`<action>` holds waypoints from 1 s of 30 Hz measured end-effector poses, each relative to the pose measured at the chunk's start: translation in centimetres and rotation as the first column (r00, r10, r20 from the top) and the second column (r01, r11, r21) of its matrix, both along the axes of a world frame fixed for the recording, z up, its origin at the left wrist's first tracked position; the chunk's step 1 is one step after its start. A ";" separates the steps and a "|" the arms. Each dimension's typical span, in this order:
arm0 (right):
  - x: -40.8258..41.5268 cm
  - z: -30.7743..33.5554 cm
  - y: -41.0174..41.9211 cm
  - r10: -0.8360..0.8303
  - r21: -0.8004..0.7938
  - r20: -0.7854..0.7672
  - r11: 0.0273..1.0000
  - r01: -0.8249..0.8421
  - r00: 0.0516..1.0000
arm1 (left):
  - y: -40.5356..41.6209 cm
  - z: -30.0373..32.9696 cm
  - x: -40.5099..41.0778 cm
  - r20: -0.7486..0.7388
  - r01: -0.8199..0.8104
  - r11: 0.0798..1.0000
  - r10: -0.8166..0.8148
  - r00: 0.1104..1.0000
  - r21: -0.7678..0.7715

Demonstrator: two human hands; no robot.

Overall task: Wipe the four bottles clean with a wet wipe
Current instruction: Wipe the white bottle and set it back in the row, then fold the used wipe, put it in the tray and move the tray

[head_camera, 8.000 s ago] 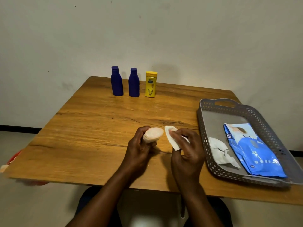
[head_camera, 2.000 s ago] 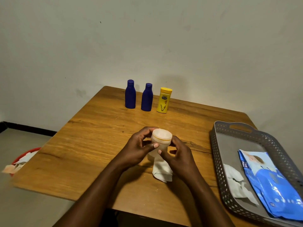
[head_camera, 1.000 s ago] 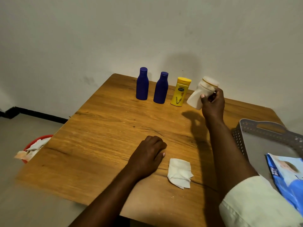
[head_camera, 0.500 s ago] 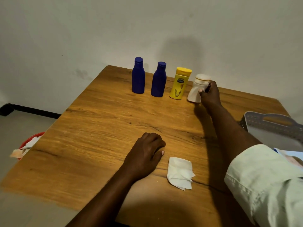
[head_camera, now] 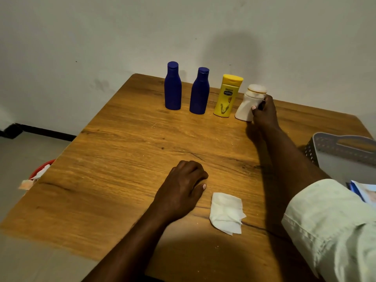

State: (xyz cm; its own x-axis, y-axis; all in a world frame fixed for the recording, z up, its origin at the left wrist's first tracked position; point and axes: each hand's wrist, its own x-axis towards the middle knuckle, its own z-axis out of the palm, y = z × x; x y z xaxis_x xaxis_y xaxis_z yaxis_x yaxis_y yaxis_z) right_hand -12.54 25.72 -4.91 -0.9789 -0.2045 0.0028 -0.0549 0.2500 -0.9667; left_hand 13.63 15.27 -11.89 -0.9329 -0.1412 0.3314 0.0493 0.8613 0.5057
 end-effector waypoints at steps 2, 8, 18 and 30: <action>0.1 -0.2 0.2 -0.004 -0.010 0.013 1.000 0.004 1.000 | 0.0 -0.1 0.0 0.006 -0.001 1.000 0.001 1.000 -0.002; -0.4 -1.0 0.7 -0.069 -0.057 0.084 0.996 0.074 0.994 | 0.0 -0.2 -0.1 0.002 -0.003 1.000 0.003 1.000 -0.001; 0.9 -0.7 0.9 -0.347 -0.168 0.006 0.924 0.343 0.938 | -0.2 -0.4 -0.2 -0.024 -0.005 1.000 0.005 1.000 -0.010; 15.8 0.3 5.6 0.218 0.105 -0.242 0.975 -0.198 0.946 | -0.1 0.1 0.1 -0.056 0.023 0.999 -0.021 0.998 0.028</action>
